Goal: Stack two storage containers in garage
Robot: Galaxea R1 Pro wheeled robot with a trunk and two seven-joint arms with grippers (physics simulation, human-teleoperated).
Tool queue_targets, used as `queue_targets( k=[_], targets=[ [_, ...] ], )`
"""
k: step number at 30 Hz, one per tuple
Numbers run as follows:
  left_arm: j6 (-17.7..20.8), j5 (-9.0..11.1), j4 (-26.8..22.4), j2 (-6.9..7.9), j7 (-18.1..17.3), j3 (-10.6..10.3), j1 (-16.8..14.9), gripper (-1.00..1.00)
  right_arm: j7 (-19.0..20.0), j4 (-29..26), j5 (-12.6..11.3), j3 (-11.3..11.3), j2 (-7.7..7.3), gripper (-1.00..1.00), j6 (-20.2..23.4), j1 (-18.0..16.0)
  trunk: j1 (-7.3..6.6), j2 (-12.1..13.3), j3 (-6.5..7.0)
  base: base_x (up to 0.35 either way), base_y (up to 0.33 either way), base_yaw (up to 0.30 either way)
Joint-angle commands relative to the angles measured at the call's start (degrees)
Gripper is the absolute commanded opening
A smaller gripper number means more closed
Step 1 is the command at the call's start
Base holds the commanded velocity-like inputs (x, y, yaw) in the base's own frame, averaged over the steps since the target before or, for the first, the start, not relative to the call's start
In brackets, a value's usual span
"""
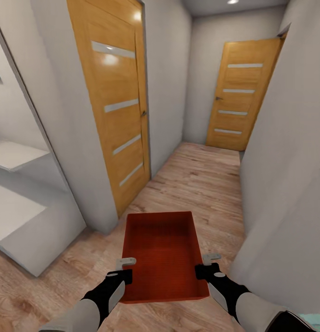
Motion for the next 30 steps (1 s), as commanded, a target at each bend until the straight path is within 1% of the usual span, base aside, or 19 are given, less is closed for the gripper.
queue_targets(
  k=[1, 19, 30],
  targets=[
    [0.4, -1.3, -0.3, 0.60, 0.6, -0.3, 0.0, -1.00, -0.5, 1.0, -0.8, -0.7, -0.03, -1.00, -0.3, -0.1, 0.04, 0.0, -0.05, 0.323, 0.000, -0.021],
    [0.4, -1.3, -0.3, 0.60, 0.6, -0.3, 0.0, -1.00, -0.5, 0.9, -0.8, -0.7, -0.06, -1.00, -0.3, -0.1, 0.04, 0.0, -0.05, 0.323, 0.000, -0.002],
    [0.4, -1.3, -0.3, 0.60, 0.6, -0.3, 0.0, -1.00, -0.5, 0.9, -0.8, -0.7, -0.03, -1.00, -0.3, -0.1, 0.04, 0.0, -0.05, 0.323, 0.000, -0.220]
  ],
)
